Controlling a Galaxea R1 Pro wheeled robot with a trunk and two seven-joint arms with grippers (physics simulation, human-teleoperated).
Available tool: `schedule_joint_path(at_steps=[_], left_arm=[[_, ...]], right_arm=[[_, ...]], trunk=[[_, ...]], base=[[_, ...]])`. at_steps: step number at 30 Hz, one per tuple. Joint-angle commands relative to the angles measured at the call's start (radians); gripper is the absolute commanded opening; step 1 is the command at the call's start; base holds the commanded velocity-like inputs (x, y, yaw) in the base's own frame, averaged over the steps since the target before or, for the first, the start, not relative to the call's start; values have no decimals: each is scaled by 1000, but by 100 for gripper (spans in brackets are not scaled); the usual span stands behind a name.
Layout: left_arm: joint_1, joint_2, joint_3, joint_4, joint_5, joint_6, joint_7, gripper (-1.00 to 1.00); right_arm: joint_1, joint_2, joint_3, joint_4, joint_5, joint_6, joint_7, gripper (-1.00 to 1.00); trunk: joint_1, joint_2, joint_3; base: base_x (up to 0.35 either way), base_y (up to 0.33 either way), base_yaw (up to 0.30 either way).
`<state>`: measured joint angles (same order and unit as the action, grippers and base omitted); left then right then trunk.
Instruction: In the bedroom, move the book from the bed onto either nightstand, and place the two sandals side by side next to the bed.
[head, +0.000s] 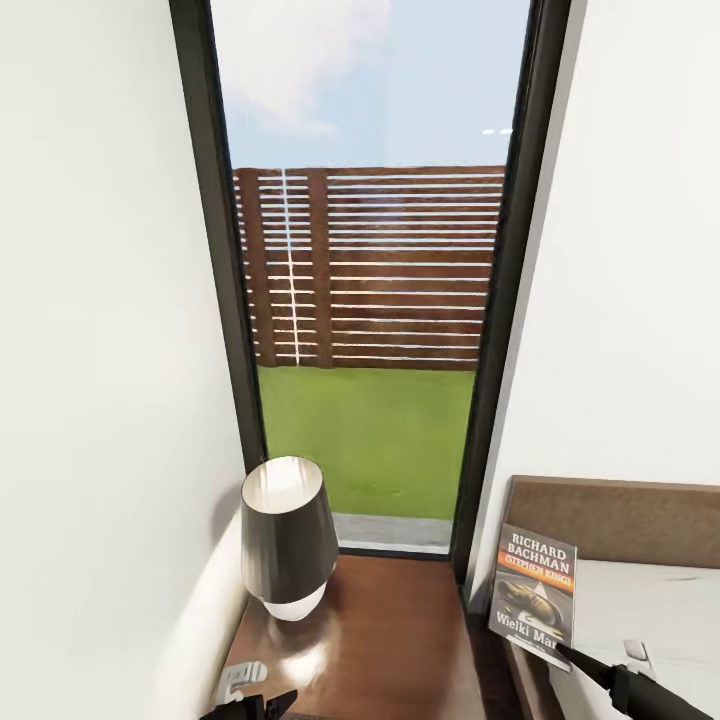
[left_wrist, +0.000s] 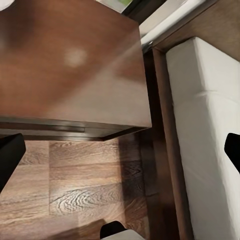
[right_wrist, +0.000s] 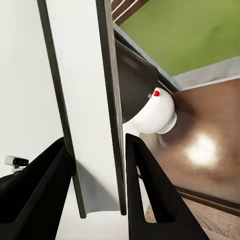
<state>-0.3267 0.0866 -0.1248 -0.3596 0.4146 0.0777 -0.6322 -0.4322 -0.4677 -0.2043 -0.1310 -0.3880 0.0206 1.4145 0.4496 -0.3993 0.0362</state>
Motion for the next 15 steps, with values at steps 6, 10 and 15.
schedule_joint_path(at_steps=[6, 10, 15], left_arm=[[0, 1, -4, -1, 10, 8, -1, 100], [0, 1, -4, -1, 10, 8, -1, 100], [0, 1, -4, -1, 10, 8, 0, 100]], right_arm=[[0, 1, -4, 2, 1, 1, -5, -100], [0, 1, -4, 2, 1, 1, -6, -100], [0, 2, -4, 2, 1, 1, -14, -100]], trunk=[[0, -1, 0], [0, -1, 0], [0, -1, 0]], base=[[0, 0, 0], [0, 0, 0], [83, -21, 0]])
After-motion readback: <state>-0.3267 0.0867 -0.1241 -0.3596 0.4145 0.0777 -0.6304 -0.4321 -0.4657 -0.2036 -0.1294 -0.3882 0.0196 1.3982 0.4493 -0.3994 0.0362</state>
